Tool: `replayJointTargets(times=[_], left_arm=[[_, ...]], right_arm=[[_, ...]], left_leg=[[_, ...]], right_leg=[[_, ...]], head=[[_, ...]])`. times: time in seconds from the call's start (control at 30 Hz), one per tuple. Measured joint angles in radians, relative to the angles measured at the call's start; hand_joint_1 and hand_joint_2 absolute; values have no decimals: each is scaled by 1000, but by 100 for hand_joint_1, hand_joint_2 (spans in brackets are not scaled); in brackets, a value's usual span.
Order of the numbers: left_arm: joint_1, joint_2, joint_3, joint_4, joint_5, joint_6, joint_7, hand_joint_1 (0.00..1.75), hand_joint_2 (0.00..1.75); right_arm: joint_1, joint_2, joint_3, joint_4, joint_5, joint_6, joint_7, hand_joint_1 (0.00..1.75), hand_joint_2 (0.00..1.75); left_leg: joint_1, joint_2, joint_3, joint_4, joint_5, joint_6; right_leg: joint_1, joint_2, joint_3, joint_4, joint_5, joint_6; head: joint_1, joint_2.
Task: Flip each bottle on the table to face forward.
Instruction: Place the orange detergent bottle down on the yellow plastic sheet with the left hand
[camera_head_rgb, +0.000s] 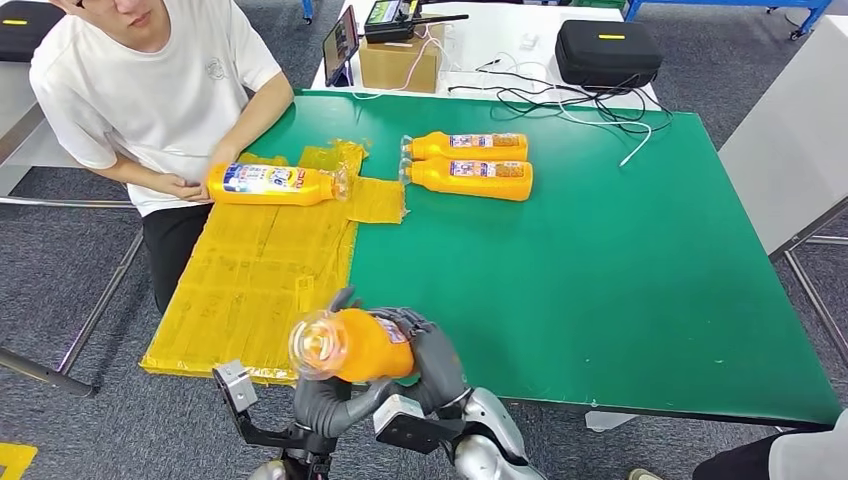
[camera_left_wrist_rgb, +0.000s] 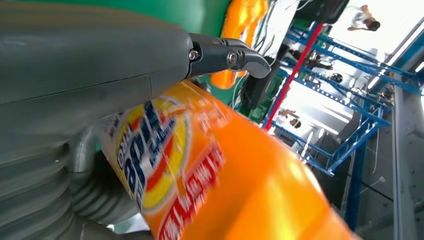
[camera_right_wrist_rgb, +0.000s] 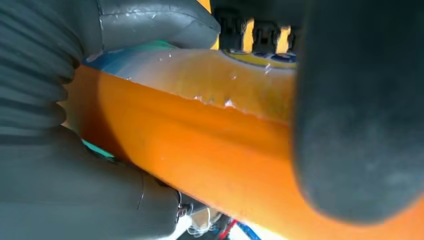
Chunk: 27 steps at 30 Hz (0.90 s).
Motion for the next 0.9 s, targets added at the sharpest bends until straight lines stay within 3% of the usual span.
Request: replayJointTargets(times=[0.3,0.47,0.73,0.9], left_arm=[[10,0,8,-8,-99,56,-34,0,175],[19,1,-1,-1,-133,135,-31,0,175],[18,2,-3,20,25,184,114,0,175],[17,4,1,30,53,205,135,0,175]], right_arm=[[-5,0,-38,-2,-69,-29,17,175,175],[3,-6,-73,-18,-75,-38,29,175,175],[38,2,-65,-21,-85,-10,28,175,175],[37,13,-37,8,-96,15,34,175,175]], left_leg=[[-1,0,-1,0,0,0],[-1,0,0,0,0,0],[0,0,-1,0,0,0],[0,0,-1,0,0,0]], right_leg=[[-1,0,0,0,0,0],[-1,0,0,0,0,0],[0,0,-1,0,0,0],[0,0,-1,0,0,0]], head=[[0,0],[0,0],[0,0],[0,0]])
